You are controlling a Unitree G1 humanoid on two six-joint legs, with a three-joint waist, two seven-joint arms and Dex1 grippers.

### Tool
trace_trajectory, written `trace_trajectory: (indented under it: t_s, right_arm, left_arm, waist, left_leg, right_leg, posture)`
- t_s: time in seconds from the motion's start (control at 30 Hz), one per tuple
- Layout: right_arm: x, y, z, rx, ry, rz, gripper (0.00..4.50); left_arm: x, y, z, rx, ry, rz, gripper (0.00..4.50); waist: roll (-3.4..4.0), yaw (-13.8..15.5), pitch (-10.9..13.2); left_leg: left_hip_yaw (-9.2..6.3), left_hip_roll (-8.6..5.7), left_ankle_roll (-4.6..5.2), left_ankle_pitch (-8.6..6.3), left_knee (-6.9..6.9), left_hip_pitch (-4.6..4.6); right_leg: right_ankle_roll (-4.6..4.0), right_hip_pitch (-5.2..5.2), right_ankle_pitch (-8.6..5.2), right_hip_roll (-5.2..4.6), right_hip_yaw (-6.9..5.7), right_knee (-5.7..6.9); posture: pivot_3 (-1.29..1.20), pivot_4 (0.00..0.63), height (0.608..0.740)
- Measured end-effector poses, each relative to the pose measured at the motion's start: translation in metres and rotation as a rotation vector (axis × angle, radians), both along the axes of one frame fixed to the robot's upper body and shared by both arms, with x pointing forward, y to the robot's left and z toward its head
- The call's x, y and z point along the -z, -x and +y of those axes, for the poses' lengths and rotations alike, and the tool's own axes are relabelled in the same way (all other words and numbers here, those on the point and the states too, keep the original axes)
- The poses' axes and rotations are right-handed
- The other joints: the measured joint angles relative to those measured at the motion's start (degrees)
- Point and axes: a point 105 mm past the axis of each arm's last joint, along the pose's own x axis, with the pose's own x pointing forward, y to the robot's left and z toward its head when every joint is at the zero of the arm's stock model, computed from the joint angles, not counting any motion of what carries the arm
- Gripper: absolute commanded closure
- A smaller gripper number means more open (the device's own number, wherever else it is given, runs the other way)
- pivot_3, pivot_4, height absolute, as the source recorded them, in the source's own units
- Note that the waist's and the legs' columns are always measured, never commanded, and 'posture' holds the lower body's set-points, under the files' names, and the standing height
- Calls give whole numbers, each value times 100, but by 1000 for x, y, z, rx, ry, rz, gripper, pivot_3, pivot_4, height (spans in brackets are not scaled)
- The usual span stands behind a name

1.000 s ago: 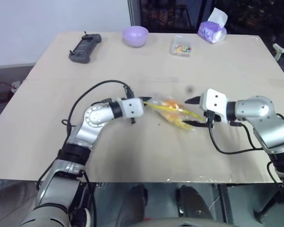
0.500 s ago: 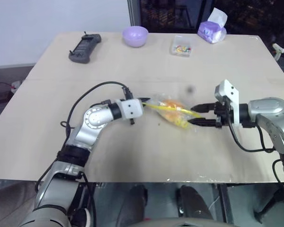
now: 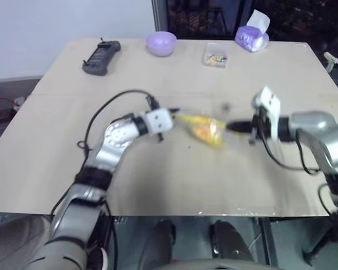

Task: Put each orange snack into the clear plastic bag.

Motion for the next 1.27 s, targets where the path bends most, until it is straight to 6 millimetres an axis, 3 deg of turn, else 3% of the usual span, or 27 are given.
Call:
trace_trajectory:
  t_s: [0.03,0.1,0.17,0.23,0.33,0.43,0.47,0.53,0.63,0.67,0.7,0.8,1.07,1.27]
  right_arm:
    - [-24,-11,0,22,2,-117,4407]
    - [-46,-13,1,13,-3,-231,4407]
    - [-56,-13,2,-2,-3,-298,4407]
    - [-57,-8,4,-29,0,-316,4407]
    - [-25,17,6,-121,35,-232,4407]
    - [18,32,7,-163,63,-90,4407]
    - [36,41,9,-173,67,-37,4407]
    - [62,55,10,-188,72,53,3879]
    - [96,82,4,-221,119,191,2844]
    - [102,86,1,-223,132,216,2309]
    - [106,88,-2,-210,136,238,1980]
    - [103,92,-23,-163,104,283,1980]
    - [60,83,-109,73,-172,185,1980]
    - [74,97,-122,74,-189,239,1980]
  left_arm:
    - [-30,-9,1,-40,35,-89,4500]
    - [-66,-13,4,-71,92,-199,4500]
    - [-83,-14,5,-92,122,-266,4500]
    - [-84,-13,6,-91,131,-284,4500]
    - [-52,1,12,-47,56,-232,4500]
    - [8,16,17,-3,-42,-58,4500]
    - [41,32,20,34,-90,58,4500]
    - [86,57,25,75,-132,237,3879]
    - [103,82,33,87,-136,346,2888]
    - [106,86,35,80,-112,369,2442]
    - [107,92,35,76,-90,400,2418]
    - [105,108,30,77,10,497,2418]
    - [72,129,83,-59,304,690,2418]
    - [63,141,107,-110,442,780,2418]
  waist:
    - [0,-1,0]
    - [1,-7,-16]
    - [1,-12,-16]
    - [1,-17,-15]
    - [3,-21,-17]
    - [6,-34,-14]
    - [6,-56,-15]
    - [8,-63,-13]
    - [17,-3,-14]
    - [18,9,-12]
    - [15,14,-9]
    - [13,47,-8]
    - [10,6,-8]
    - [10,17,-8]
  left_leg:
    - [-1,0,-1,1,-7,-2]
    - [-1,4,-23,13,-19,3]
    - [8,1,-24,14,-27,-9]
    - [15,-1,-24,13,-33,-17]
    - [15,0,-23,13,-47,-11]
    - [19,0,-23,13,-66,-9]
    - [21,1,-23,13,-67,-1]
    - [20,2,-19,11,-64,2]
    - [15,5,4,-3,-39,26]
    - [19,4,4,-3,-37,47]
    - [16,5,5,-4,-38,92]
    - [13,4,7,-6,-37,129]
    - [38,20,6,-6,-78,175]
    - [49,21,6,-6,-88,186]
  right_leg:
    - [0,-3,0,0,0,-6]
    - [0,6,-1,1,-1,-31]
    - [0,-2,-1,-6,0,-45]
    - [0,-5,-1,-13,1,-46]
    - [-1,-4,-1,-16,-2,-48]
    - [-2,-16,-2,-16,4,-50]
    - [-2,-16,-2,-15,8,-52]
    - [-3,-16,-2,-13,9,-45]
    - [-4,13,-1,-7,6,-29]
    - [-4,34,-1,-9,8,-29]
    - [-4,88,-1,-9,4,-43]
    - [-3,131,-2,-12,0,-47]
    - [-5,147,-3,0,24,-50]
    - [-6,147,-3,-1,37,-52]
  posture:
    - [0,150,740]
    - [0,150,740]
    - [0,150,740]
    - [0,150,740]
    - [0,150,740]
    - [0,150,740]
    - [0,150,740]
    - [0,150,740]
    - [0,150,740]
    - [0,150,740]
    - [0,150,740]
    - [0,150,740]
    - [0,150,740]
    - [0,150,740]
